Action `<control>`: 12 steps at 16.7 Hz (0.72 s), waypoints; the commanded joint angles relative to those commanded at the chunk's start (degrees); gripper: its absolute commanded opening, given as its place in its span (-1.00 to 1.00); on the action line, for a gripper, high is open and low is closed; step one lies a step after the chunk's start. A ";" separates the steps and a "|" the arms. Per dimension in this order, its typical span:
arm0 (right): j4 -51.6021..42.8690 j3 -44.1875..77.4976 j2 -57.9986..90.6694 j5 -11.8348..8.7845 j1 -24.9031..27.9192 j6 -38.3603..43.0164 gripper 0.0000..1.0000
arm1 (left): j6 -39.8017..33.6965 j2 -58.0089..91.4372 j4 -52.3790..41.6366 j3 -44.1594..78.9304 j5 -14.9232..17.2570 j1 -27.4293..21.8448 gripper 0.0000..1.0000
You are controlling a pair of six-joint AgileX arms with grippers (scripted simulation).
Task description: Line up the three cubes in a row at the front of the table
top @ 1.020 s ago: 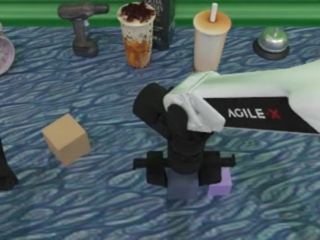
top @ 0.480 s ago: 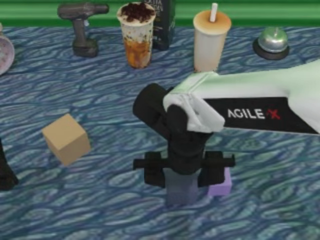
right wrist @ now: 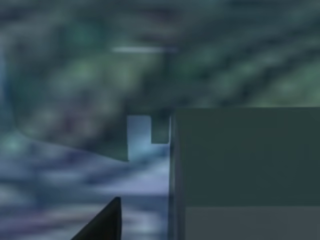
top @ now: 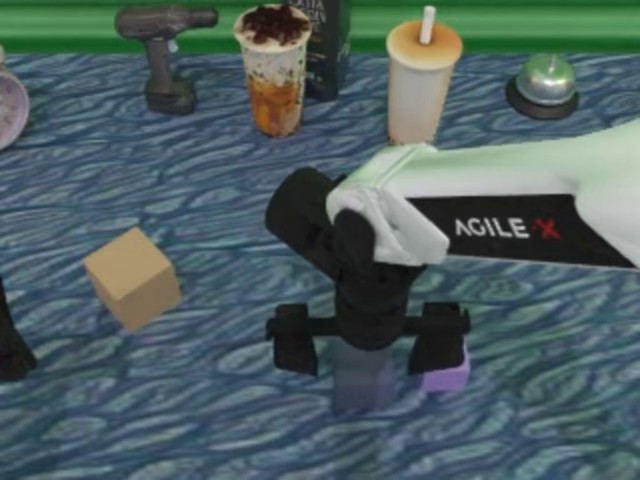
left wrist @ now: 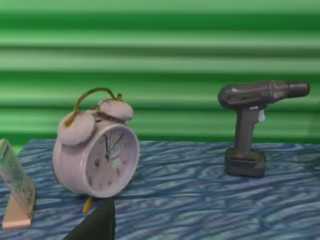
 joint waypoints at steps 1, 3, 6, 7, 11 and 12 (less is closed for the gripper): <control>0.00 0.00 0.00 0.00 0.00 0.00 1.00 | 0.00 0.00 0.00 0.00 0.00 0.00 1.00; -0.20 0.17 -0.12 0.00 -0.05 -0.01 1.00 | 0.00 0.00 0.00 0.00 0.00 0.00 1.00; -4.19 2.65 -1.46 0.04 0.18 0.10 1.00 | 0.00 0.00 0.00 0.00 0.00 0.00 1.00; -6.25 3.81 -2.18 0.03 0.25 0.13 1.00 | 0.00 0.00 0.00 0.00 0.00 0.00 1.00; -13.22 7.92 -5.16 -0.05 0.54 0.03 1.00 | 0.00 0.00 0.00 0.00 0.00 0.00 1.00; -13.67 8.25 -5.45 -0.05 0.56 0.00 1.00 | 0.00 0.00 0.00 0.00 0.00 0.00 1.00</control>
